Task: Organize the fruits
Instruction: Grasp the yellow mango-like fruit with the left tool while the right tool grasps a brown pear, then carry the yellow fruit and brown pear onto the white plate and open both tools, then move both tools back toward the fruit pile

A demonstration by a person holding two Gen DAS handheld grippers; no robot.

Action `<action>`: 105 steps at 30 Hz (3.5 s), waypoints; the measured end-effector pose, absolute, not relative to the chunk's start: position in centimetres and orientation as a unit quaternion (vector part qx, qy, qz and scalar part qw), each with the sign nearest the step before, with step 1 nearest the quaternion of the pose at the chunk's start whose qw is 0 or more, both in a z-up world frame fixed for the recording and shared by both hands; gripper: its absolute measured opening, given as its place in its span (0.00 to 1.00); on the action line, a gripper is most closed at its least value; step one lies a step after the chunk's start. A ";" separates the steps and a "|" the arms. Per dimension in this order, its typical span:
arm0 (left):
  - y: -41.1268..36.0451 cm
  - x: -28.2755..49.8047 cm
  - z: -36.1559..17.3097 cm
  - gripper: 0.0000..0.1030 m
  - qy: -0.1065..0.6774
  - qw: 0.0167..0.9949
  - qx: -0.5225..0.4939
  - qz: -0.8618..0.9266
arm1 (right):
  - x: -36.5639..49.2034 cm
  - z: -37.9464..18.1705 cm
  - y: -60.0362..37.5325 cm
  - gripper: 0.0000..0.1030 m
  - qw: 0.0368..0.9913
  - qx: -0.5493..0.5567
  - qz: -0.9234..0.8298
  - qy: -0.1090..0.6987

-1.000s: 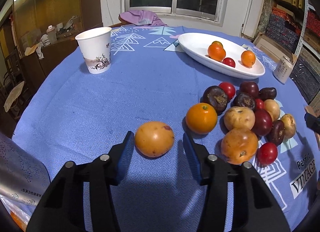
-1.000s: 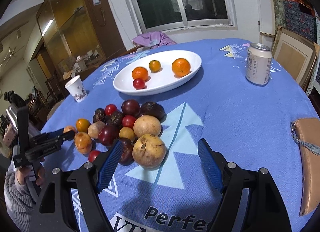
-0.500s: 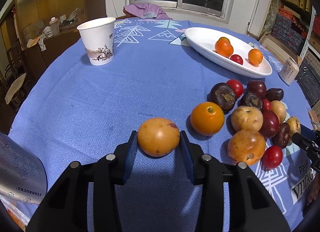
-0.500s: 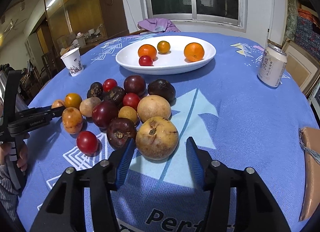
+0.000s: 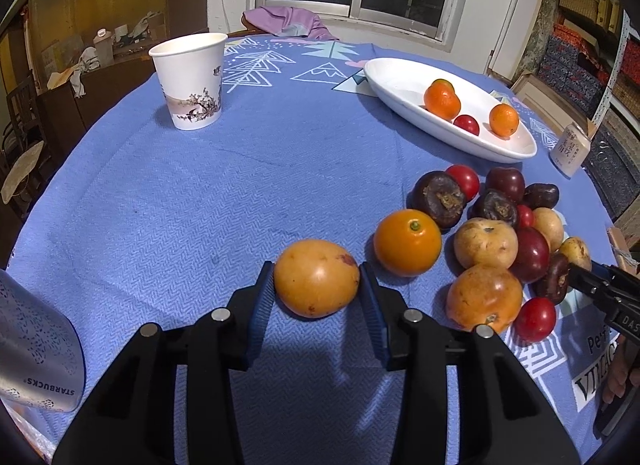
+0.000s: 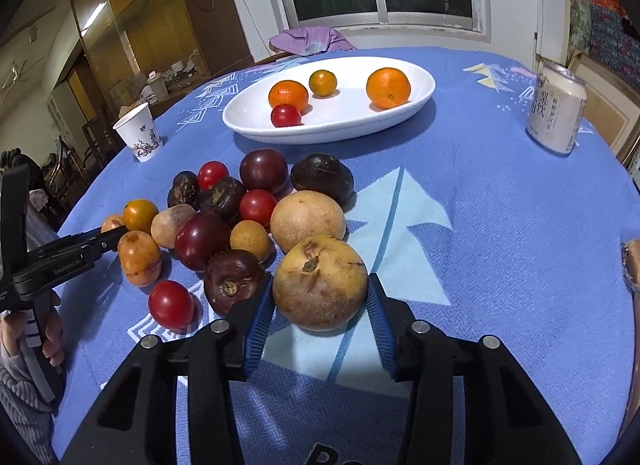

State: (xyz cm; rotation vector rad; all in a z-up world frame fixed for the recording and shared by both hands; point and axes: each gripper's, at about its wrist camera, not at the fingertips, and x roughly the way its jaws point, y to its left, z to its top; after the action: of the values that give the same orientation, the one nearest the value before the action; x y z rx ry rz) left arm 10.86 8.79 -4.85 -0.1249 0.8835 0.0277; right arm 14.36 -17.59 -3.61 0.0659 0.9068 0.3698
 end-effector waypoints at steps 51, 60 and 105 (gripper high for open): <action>1.8 20.2 5.4 0.40 0.354 0.934 -0.039 -0.017 | 21.7 4.9 -17.9 0.44 0.903 0.102 0.181 0.376; 2.0 28.5 0.5 0.40 0.407 0.911 -0.064 -0.006 | 27.6 1.2 -15.9 0.44 0.885 0.114 0.177 0.416; 6.6 13.3 -2.7 0.68 0.434 0.898 -0.070 -0.021 | 17.5 2.4 -23.9 0.74 0.876 0.225 0.195 0.380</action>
State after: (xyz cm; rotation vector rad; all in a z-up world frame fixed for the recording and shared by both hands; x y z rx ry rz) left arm 13.28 6.64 -2.72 -0.1448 0.8998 -0.0437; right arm 17.53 -23.89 2.39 0.4695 0.7931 0.4060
